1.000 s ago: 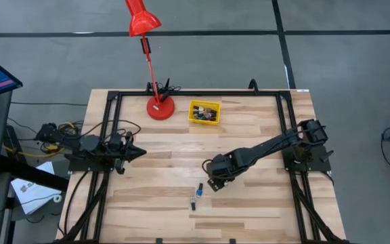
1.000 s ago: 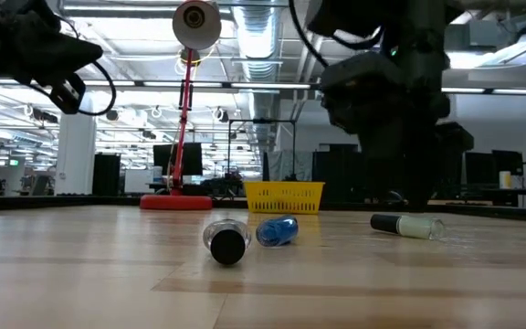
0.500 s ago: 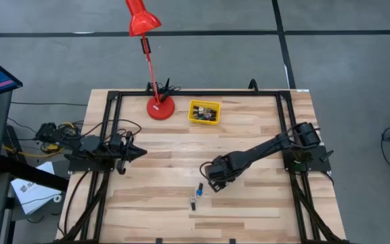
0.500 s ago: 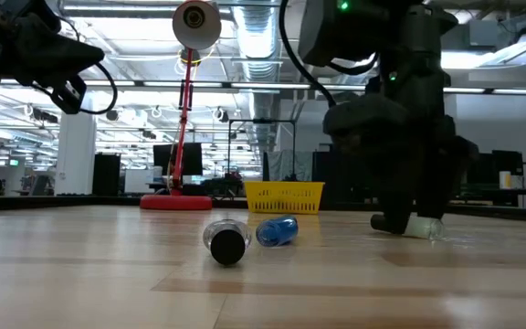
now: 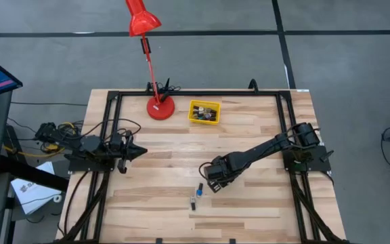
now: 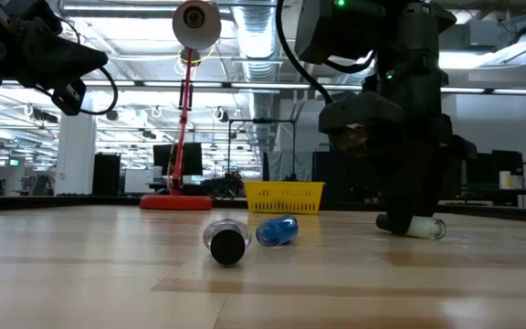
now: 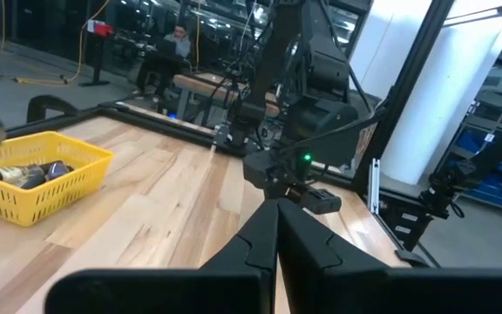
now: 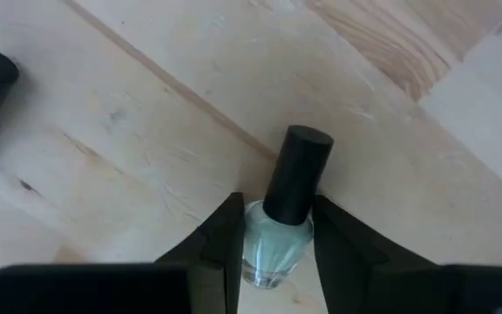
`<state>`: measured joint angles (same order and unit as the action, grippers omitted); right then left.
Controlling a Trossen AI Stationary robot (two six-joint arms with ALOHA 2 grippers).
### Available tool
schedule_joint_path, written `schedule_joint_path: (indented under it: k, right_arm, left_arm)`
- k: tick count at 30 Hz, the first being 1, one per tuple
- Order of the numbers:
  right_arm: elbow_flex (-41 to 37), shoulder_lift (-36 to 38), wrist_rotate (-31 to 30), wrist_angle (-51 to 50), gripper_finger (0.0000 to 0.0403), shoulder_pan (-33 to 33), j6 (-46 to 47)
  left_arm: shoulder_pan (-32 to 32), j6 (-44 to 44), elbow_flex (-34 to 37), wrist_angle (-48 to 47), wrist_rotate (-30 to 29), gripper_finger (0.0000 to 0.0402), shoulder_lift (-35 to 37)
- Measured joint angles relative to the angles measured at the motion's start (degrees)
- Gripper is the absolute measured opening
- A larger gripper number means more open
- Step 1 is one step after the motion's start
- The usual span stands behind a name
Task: Pick & Place Nail Polish
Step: Put the light blue nail polish bottle into the yellow bin
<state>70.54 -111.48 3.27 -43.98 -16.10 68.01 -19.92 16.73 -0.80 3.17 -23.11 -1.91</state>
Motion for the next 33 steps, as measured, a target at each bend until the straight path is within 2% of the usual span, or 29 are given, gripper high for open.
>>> schedule_joint_path:
  k: [8,13,18,25,29,33]
  right_arm:
    - [1.97,2.17,0.04,-1.14,0.0094,2.16,-2.43]
    - [8.21,2.39,-0.52,-4.81,0.0091,7.8,-9.86]
    - [14.28,2.34,-3.79,-5.12,0.0084,15.5,-17.22]
    - [21.28,2.36,-4.84,-4.75,0.0029,26.5,-25.02]
    - [22.81,2.36,-2.39,-4.87,0.0002,30.0,-28.25]
    - [23.2,2.38,-1.93,-4.58,0.0024,29.09,-30.1]
  left_arm:
    - [0.0,0.01,0.0,0.45,0.0,0.0001,-0.02]
    - [0.0,0.02,0.0,0.84,0.0,0.0001,-0.02]
    - [0.01,0.02,0.0,0.86,0.0,0.0001,-0.02]
    - [0.0,0.04,0.0,0.93,0.0,0.0001,-0.02]
    - [0.0,0.04,0.0,1.07,0.0,0.0001,-0.02]
    - [0.0,0.07,0.0,1.15,0.0,0.0001,-0.02]
